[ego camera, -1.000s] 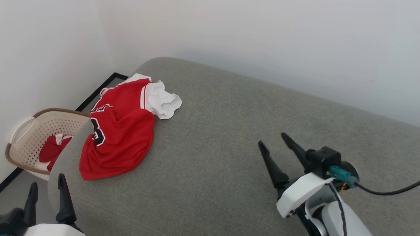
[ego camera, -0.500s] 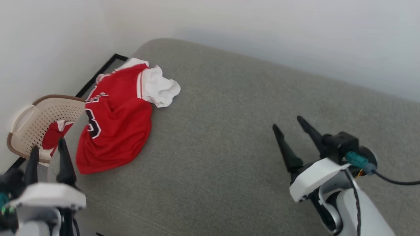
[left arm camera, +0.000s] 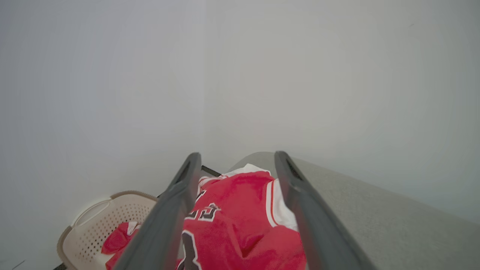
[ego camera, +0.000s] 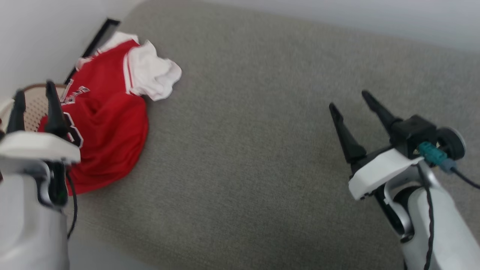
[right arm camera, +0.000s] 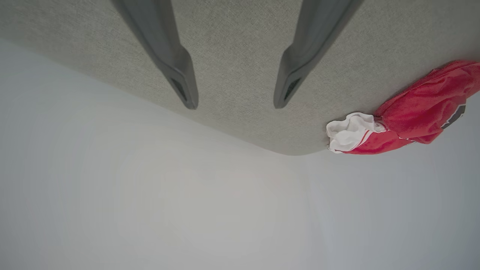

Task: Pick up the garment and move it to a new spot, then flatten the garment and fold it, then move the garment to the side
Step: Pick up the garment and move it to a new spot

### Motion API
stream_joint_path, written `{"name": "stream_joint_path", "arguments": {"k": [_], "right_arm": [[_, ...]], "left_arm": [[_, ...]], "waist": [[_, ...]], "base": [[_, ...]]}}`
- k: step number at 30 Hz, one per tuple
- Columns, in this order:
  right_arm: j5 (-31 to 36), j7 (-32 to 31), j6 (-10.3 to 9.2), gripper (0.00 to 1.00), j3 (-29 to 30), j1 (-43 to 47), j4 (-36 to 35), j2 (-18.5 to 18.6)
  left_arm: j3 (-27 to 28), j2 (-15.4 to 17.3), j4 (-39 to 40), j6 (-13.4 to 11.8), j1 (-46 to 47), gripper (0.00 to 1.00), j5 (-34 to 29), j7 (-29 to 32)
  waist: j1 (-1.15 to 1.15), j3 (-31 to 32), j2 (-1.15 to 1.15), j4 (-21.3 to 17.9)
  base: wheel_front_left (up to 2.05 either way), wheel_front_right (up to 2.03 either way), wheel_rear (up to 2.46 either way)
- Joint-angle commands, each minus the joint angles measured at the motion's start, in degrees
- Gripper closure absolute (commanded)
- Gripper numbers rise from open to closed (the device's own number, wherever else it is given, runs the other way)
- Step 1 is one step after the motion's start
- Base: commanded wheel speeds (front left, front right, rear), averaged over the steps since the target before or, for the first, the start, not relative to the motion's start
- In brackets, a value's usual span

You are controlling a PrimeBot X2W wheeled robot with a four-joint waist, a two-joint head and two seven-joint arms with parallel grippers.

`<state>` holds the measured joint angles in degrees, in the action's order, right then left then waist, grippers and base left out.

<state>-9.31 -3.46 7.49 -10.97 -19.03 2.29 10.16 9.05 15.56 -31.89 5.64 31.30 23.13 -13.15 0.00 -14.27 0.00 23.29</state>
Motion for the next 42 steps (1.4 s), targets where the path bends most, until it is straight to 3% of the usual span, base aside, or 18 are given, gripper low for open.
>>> {"name": "stream_joint_path", "arguments": {"k": [1, 10, 17, 27, 33, 37, 38, 39, 42], "right_arm": [[0.4, -0.4, 0.0, 0.0, 0.0, -1.0, -0.8, 0.4], [1.8, -4.7, 0.0, 0.0, -0.4, -4.6, -7.0, 2.4], [2.8, -7.8, 0.0, 0.0, -0.5, -5.9, -11.3, 3.2], [3.6, -10.9, 0.0, 0.0, -0.6, -7.3, -16.2, 3.8], [4.1, -12.4, 0.0, 0.0, -0.4, -7.5, -18.5, 3.6], [4.3, -12.7, 0.0, 0.0, -0.5, -7.4, -19.0, 3.3], [4.3, -12.7, 0.0, 0.0, -0.5, -7.6, -19.0, 3.3], [4.3, -12.7, 0.0, 0.0, -0.5, -7.7, -18.9, 3.3], [4.0, -12.0, 0.0, 0.0, -0.3, -7.8, -18.2, 3.3]], "left_arm": [[-0.2, 0.2, -1.5, 0.5, 1.9, 0.0, 0.8, -0.3], [-3.1, 3.4, -20.1, 1.7, 16.2, 0.0, 4.2, 2.9], [-6.4, 5.0, -30.6, 1.8, 24.1, 0.0, 8.3, 11.7], [-11.7, 5.2, -36.6, 1.8, 28.7, 0.0, 13.4, 27.7], [-15.3, 2.8, -39.2, 1.8, 28.3, 0.0, 15.7, 38.8], [-17.2, 1.8, -39.2, 1.8, 27.6, 0.0, 17.1, 41.6], [-17.5, 2.0, -38.7, 1.8, 27.6, 0.63, 17.3, 40.3], [-17.7, 2.3, -38.3, 1.8, 27.5, 1.0, 17.3, 38.9], [-18.1, 4.1, -37.2, 1.7, 27.9, 1.0, 17.7, 36.2]], "waist": [[0.0, -3.2, 0.0, -0.8], [0.0, -11.1, 0.0, -2.2], [0.0, -16.6, 0.0, -3.4], [0.0, -21.8, 0.0, -4.6], [0.0, -23.8, 0.0, -4.9], [0.0, -24.3, 0.0, -4.8], [0.0, -24.4, 0.0, -4.8], [0.0, -24.3, 0.0, -4.7], [0.0, -23.6, 0.0, -4.6]], "base": [[0.0, 0.0, 0.0], [0.0, 0.0, 0.0], [0.0, 0.0, 0.0], [0.0, 0.0, 0.0], [0.0, 0.0, 0.0], [0.0, 0.0, 0.0], [0.0, 0.0, 0.0], [0.0, 0.0, 0.0], [0.0, 0.0, 0.0]]}}
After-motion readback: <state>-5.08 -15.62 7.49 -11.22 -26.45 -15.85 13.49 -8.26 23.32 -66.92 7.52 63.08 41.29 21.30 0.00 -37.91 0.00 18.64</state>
